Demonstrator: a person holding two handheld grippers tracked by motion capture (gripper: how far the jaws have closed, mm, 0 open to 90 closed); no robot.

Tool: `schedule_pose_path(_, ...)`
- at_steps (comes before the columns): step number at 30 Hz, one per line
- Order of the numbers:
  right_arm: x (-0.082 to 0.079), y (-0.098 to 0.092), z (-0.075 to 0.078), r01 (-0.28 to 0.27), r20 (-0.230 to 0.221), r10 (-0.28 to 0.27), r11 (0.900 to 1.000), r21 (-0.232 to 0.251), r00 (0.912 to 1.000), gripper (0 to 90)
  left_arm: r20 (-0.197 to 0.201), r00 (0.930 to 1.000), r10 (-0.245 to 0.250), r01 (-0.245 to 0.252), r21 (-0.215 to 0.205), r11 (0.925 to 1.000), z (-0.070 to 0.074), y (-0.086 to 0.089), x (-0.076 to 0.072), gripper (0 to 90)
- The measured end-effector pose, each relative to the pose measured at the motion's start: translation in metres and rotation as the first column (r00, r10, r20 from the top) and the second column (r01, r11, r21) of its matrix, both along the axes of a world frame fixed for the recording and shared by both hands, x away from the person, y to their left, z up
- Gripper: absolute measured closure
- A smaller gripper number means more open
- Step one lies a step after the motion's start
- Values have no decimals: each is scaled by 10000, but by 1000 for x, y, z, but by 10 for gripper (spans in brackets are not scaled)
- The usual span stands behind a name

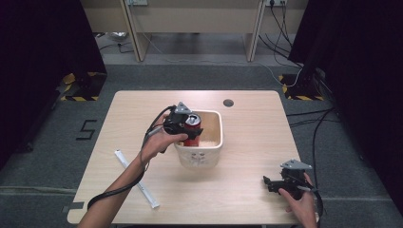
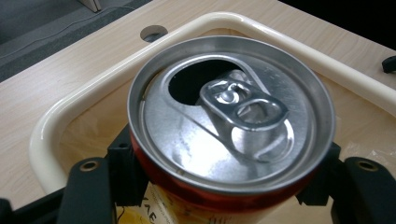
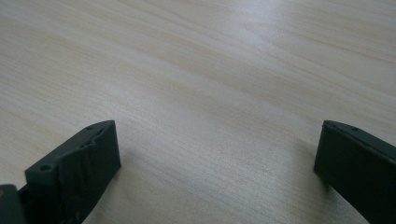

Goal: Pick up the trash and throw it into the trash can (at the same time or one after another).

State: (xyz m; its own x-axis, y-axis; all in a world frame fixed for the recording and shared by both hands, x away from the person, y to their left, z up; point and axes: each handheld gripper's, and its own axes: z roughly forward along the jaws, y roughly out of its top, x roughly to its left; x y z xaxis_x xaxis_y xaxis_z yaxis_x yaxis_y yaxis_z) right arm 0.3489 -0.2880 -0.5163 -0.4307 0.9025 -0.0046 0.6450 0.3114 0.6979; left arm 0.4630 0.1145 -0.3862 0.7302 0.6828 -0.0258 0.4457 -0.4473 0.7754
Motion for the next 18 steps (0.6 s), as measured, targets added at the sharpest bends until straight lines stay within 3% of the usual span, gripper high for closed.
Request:
schedule_pose_path(4,0,0,0,-22,17,22,10000,-19,10000,3,-41,10000,48,-48,-33,10000,1,1,0,327)
schedule_pose_path(6,0,0,0,-27,16,27,10000,-20,10000,3,-356,9993,-108,103,-153,9998,0,3,0,286)
schedule_pose_path(10,0,0,0,-36,17,36,10000,-25,10000,2,-352,9994,-46,35,-297,9996,1,6,0,212)
schedule_pose_path(18,0,0,0,-37,17,37,10000,-21,10000,2,-246,9996,97,-108,-456,9989,9,11,-4,175)
